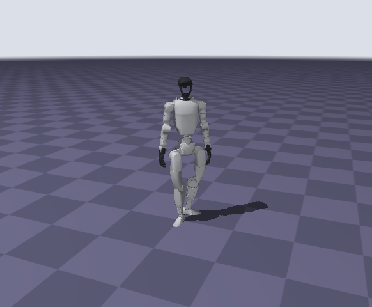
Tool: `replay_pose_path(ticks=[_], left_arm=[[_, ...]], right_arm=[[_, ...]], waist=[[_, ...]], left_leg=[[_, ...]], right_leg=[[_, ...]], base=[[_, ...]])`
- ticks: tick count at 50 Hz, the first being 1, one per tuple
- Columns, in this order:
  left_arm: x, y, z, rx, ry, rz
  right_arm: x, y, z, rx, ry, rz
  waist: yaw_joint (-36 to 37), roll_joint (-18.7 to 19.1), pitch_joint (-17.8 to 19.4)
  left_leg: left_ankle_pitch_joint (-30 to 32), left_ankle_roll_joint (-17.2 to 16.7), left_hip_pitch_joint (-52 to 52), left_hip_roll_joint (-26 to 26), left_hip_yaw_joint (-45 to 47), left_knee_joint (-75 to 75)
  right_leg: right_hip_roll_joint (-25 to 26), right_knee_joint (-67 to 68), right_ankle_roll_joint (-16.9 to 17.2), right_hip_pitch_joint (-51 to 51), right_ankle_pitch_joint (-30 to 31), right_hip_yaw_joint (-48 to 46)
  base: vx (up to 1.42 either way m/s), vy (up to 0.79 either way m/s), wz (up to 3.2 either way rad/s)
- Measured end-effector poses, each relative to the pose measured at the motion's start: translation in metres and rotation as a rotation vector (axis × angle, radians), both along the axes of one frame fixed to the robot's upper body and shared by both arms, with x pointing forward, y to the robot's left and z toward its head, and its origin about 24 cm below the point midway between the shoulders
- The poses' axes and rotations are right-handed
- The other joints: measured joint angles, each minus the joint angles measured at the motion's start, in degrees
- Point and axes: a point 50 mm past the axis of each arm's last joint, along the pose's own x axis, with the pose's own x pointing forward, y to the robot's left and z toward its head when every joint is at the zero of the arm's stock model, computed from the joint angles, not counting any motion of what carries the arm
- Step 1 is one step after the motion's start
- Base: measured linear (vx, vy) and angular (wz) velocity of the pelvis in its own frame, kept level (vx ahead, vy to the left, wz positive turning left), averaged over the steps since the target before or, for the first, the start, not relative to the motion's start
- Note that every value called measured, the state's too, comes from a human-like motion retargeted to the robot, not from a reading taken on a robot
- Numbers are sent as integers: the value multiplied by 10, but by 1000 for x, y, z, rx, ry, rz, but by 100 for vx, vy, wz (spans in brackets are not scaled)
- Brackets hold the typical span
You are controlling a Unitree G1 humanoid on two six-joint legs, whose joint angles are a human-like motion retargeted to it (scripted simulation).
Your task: In place motions
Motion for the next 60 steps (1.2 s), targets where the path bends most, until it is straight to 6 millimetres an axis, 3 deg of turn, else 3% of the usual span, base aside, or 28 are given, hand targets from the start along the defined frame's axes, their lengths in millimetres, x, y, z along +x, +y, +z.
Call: replay_pose_path(ticks=[3,8,10,13,16,21,25,27,28,30,32,37,41,45,52,60], left_arm=[[-8,-6,-1,-17,28,20],[-11,-11,-1,-18,35,79],[-9,-12,-1,-21,31,70],[-8,-15,-2,-35,36,25],[-5,-17,-2,-37,23,-25],[2,-21,-3,-52,2,-49],[1,-23,-3,-68,10,-41],[-4,-23,-3,-70,29,-47],[-5,-23,-3,-71,37,-51],[-10,-21,-2,-70,60,-55],[-13,-19,-2,-65,74,-54],[-17,-16,-2,-62,87,-29],[-19,-15,-1,-65,87,7],[-19,-11,-1,-60,79,32],[-15,-5,0,-55,77,47],[7,-9,-1,-74,-3,5]], right_arm=[[15,5,-3,17,-50,32],[59,11,-6,54,-186,122],[77,12,-5,63,-239,161],[93,9,-3,62,-281,217],[100,5,-2,49,-300,247],[99,-1,-1,28,-295,237],[86,-4,-2,25,-257,211],[73,-5,-2,24,-216,200],[67,-6,-2,24,-194,197],[54,-6,-3,25,-143,193],[41,-5,-2,24,-99,178],[12,-2,-1,33,-10,133],[-1,1,0,47,26,123],[3,4,-1,58,21,144],[33,8,-5,78,-74,200],[64,1,-4,63,-178,232]], waist=[[13,-17,2],[24,-64,35],[28,-61,48],[43,-40,47],[56,-31,46],[75,-12,56],[83,7,67],[82,5,66],[72,8,64],[65,7,58],[52,6,57],[49,7,46],[57,8,35],[53,10,30],[57,7,41],[71,5,69]], left_leg=[[61,19,19,6,4,44],[137,89,18,38,-63,196],[143,60,-16,65,-131,268],[127,2,-100,47,-280,307],[106,12,-129,25,-322,285],[45,33,-168,-34,-402,183],[-10,44,-192,-79,-495,82],[11,81,-189,-97,-513,55],[6,65,-182,-88,-507,59],[7,66,-162,-73,-441,41],[4,54,-149,-74,-447,34],[-7,60,-132,-78,-442,16],[-14,57,-131,-74,-435,11],[-21,58,-132,-72,-431,5],[-29,62,-149,-72,-441,11],[-23,73,-186,-79,-472,34]], right_leg=[[-19,9,-1,-2,-1,34],[-69,17,3,18,6,86],[-64,17,0,21,9,115],[-42,17,-8,6,18,163],[-34,19,-13,-6,26,201],[-12,23,-18,-14,36,259],[16,26,-23,-5,37,293],[16,27,-23,2,37,304],[19,28,-23,4,37,300],[22,31,-26,5,36,308],[23,34,-27,11,34,306],[29,42,-31,15,30,323],[34,45,-31,8,33,339],[40,47,-31,-2,37,352],[43,52,-30,-16,43,362],[29,35,-32,-11,51,310]], base=[[5,-23,-129],[1,-18,-137],[1,-10,-125],[3,-5,-125],[5,0,-97],[7,0,-96],[14,1,-77],[20,3,-38],[19,5,-4],[16,4,-12],[14,5,2],[15,4,-24],[9,3,-26],[1,1,-10],[0,0,0],[-7,6,62]])
